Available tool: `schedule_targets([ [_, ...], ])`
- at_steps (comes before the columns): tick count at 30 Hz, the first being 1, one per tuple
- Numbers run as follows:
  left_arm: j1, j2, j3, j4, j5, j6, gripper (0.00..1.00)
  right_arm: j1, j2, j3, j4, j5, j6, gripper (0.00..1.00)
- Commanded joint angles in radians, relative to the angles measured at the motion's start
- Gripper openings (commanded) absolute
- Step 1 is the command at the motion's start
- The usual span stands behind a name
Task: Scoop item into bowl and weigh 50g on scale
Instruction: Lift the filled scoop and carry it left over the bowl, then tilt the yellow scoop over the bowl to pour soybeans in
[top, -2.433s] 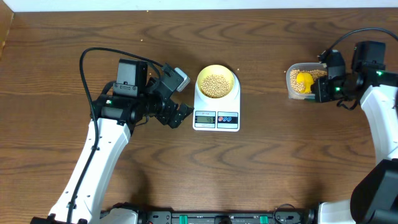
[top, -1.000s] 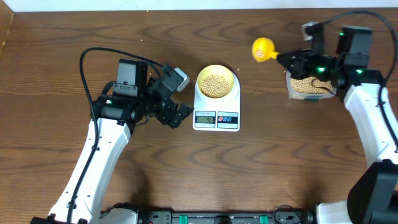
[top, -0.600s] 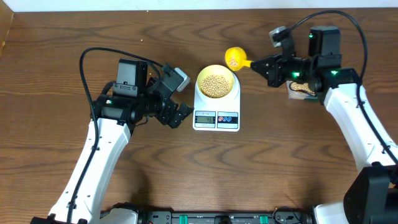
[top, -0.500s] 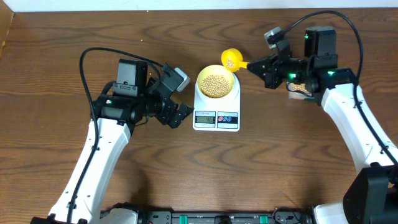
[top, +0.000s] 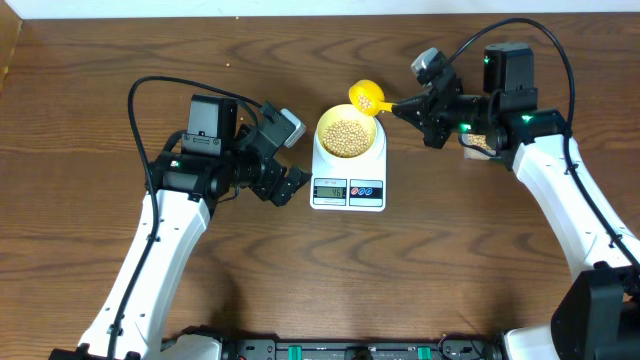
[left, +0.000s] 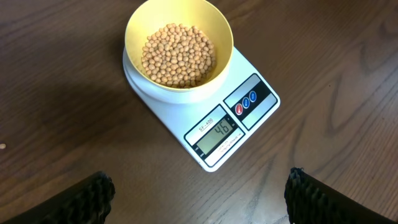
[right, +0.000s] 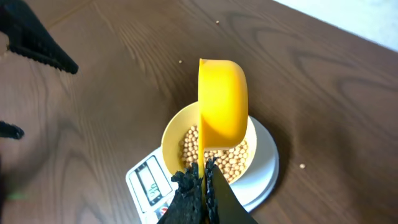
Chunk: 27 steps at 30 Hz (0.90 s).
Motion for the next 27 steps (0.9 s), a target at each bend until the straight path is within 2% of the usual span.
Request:
schedule_targets([
  [1, 0.002, -0.011, 0.009, 0.0, 0.019, 0.017, 0.9, 0.011, 0.001, -0.001, 0.003, -0.003, -0.085, 0.01],
  [11, 0.002, -0.011, 0.009, 0.0, 0.019, 0.017, 0.9, 0.029, 0.001, -0.001, 0.07, -0.003, -0.084, 0.01],
  [23, 0.002, -0.011, 0.009, 0.0, 0.019, 0.017, 0.9, 0.036, 0.002, -0.001, 0.058, 0.019, -0.083, 0.01],
  [27, 0.002, -0.011, 0.009, 0.0, 0.019, 0.017, 0.9, 0.036, 0.002, -0.001, 0.059, 0.019, -0.04, 0.01],
])
